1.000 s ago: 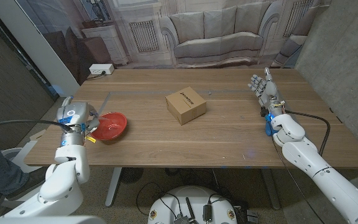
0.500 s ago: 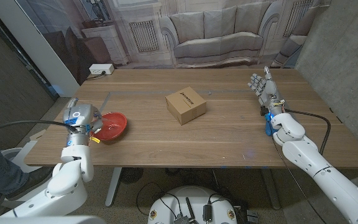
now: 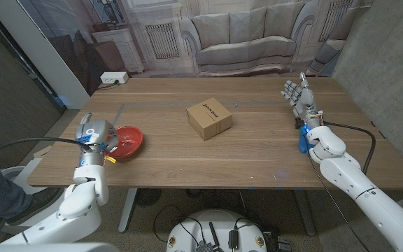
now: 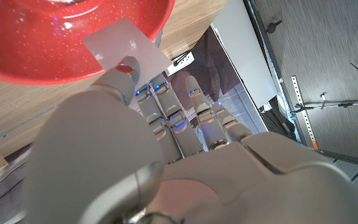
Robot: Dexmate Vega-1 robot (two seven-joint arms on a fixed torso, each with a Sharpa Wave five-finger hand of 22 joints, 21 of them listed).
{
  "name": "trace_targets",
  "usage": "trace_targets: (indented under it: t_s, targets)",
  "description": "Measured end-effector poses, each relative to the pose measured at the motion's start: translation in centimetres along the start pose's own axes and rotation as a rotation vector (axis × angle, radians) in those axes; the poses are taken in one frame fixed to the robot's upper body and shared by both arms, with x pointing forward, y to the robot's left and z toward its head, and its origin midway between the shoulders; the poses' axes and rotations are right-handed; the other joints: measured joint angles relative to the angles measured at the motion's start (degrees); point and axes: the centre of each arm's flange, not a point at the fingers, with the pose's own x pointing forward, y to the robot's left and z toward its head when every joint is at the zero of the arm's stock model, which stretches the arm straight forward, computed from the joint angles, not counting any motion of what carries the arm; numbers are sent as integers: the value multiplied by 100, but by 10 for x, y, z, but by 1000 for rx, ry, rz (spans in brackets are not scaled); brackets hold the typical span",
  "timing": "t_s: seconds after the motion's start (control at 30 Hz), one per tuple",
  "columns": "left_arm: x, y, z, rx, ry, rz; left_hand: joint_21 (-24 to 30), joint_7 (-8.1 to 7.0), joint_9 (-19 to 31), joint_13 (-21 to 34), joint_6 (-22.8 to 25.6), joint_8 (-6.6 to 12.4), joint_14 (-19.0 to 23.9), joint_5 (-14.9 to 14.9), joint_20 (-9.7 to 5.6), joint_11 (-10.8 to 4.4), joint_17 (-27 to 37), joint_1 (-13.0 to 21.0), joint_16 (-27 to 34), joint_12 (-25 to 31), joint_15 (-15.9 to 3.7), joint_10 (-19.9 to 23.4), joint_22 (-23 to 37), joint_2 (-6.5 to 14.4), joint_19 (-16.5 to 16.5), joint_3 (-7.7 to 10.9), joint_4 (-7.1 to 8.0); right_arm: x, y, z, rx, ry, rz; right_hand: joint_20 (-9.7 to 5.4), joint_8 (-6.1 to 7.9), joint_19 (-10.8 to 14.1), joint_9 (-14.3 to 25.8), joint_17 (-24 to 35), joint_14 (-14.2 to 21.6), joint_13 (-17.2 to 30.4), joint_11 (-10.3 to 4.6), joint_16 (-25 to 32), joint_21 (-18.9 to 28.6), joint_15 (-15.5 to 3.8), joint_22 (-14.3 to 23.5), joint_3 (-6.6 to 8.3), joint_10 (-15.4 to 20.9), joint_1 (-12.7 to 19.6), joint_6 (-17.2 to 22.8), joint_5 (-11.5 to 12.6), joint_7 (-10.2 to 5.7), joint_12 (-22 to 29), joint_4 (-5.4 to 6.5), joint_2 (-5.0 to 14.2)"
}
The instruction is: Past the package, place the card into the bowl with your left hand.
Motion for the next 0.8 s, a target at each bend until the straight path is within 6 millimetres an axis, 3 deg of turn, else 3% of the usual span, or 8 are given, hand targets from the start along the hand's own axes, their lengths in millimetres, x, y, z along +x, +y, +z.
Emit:
trace_targets:
  t_s: [0.63,0.8]
  targets:
    - [5,-20,5,-16,-13,-24,0,10,42,0,10,46,0,-20,0,0,0,0,0,0,0,0,0,0,0,-1,-1,1,0,7,-13,-4,-19,0,0,0,0,0,0,0,0,0,0,0,0,1,0,0,0,0,0,0,1,0]
    - [5,-23,5,-23,-14,-24,0,-62,88,0,-128,67,0,-20,0,-12,0,0,0,0,0,-41,0,0,0,23,-24,3,1,8,-16,-3,-20,0,0,0,0,0,0,0,0,0,0,0,0,1,0,0,0,0,0,0,1,0]
